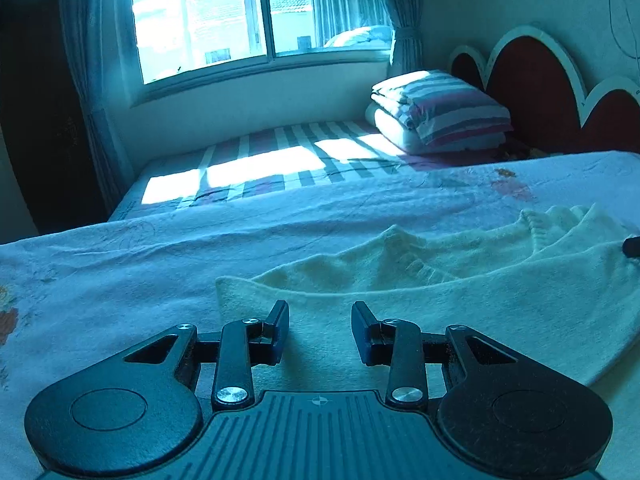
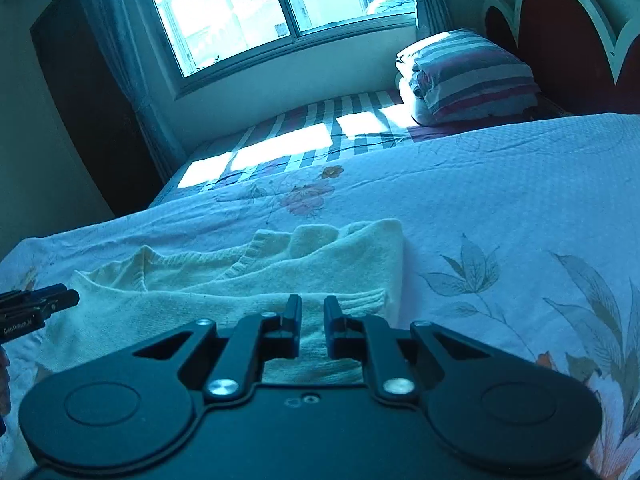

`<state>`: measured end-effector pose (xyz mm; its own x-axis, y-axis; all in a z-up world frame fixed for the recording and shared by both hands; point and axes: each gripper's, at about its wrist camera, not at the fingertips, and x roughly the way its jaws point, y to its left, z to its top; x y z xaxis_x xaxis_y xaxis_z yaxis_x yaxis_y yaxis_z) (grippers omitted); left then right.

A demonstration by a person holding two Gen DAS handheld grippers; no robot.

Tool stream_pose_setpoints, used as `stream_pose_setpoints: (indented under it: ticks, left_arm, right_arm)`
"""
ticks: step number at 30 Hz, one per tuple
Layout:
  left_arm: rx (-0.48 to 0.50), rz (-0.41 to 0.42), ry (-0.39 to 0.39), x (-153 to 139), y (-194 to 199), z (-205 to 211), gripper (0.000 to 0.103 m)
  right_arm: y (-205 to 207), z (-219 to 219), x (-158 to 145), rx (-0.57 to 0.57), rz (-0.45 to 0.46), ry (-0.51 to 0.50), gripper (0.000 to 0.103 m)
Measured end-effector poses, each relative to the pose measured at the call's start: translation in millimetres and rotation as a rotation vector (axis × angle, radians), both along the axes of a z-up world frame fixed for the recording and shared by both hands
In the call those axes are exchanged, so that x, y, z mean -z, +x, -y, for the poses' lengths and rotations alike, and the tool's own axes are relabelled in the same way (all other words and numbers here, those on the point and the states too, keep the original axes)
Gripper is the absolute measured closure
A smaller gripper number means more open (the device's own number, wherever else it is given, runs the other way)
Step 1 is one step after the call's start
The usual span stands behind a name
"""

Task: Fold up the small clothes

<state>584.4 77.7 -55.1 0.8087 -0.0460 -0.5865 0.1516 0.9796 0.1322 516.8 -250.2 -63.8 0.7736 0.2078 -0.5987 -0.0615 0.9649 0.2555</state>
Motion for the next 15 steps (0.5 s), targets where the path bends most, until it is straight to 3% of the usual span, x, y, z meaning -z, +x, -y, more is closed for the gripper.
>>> stream_pose_setpoints:
  ticks: [2, 6, 9, 11, 15]
  left_arm:
    - [-0.018, 0.003, -0.026, 10, 4, -12, 0.067]
    - [-0.062, 0.034, -0.030, 0, -4, -25, 0.067]
    - [-0.062, -0.007, -0.010, 7, 0, -32, 0.067]
    - [-0.066, -0.014, -0.002, 9, 2, -34, 0.059]
    - [-0.062, 0.028, -0.017, -6, -5, -35, 0.058]
  right_arm:
    - [6, 0, 8, 0.018, -0.023, -0.045, 0.095]
    - [10, 8, 10, 0.019, -0.028, -0.039, 0.099]
    - [3, 5, 0, 0.017, 0.014, -0.069, 0.085]
    - [8, 5, 5, 0.020, -0.013, -0.093, 0.087]
    - [11, 10, 1, 0.033, -0.027, -0.060, 0.086]
